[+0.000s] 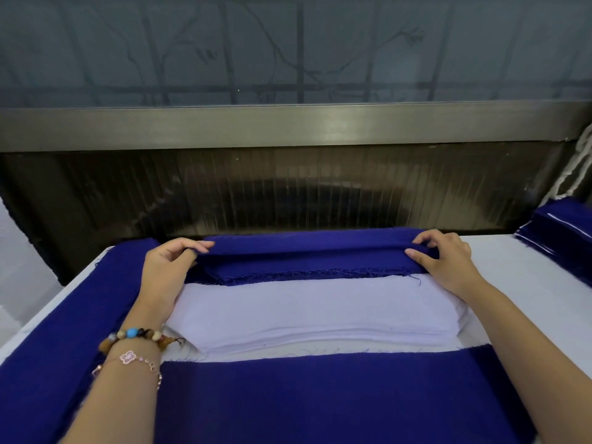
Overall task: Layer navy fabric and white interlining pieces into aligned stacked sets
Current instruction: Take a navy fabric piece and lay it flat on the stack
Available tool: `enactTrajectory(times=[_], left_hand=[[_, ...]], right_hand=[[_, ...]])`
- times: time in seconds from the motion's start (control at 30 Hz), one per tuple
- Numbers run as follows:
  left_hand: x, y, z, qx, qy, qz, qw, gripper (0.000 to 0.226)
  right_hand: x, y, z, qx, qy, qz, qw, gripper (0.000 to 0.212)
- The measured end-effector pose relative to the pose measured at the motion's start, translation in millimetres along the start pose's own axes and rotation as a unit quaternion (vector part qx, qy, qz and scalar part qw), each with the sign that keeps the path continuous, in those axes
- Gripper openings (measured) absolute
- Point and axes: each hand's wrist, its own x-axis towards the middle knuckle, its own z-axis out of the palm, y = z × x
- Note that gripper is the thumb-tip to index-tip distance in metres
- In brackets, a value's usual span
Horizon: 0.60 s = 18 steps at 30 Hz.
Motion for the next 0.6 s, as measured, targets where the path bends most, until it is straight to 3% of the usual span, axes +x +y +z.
enactTrajectory(times=[0.17,0.4,0.6], left_hand=[[-2,2,1,0.036,-0.008,-0.012,0.999,0.036],[-5,8,3,0.082,-0.062,-0.006,0.995,0.027],[-7,9,4,0.121,-0.052,0.015,0.991,0.027]], right_hand=[[0,-6,-6,-0.012,0.000,-0.016,1.000,0.018],[-9,-12,-10,0.153,-0.055,-0.022,0.986,0.021],[-7,-8,-8,0.171,-0.109,-0.053,0.978,0.009]])
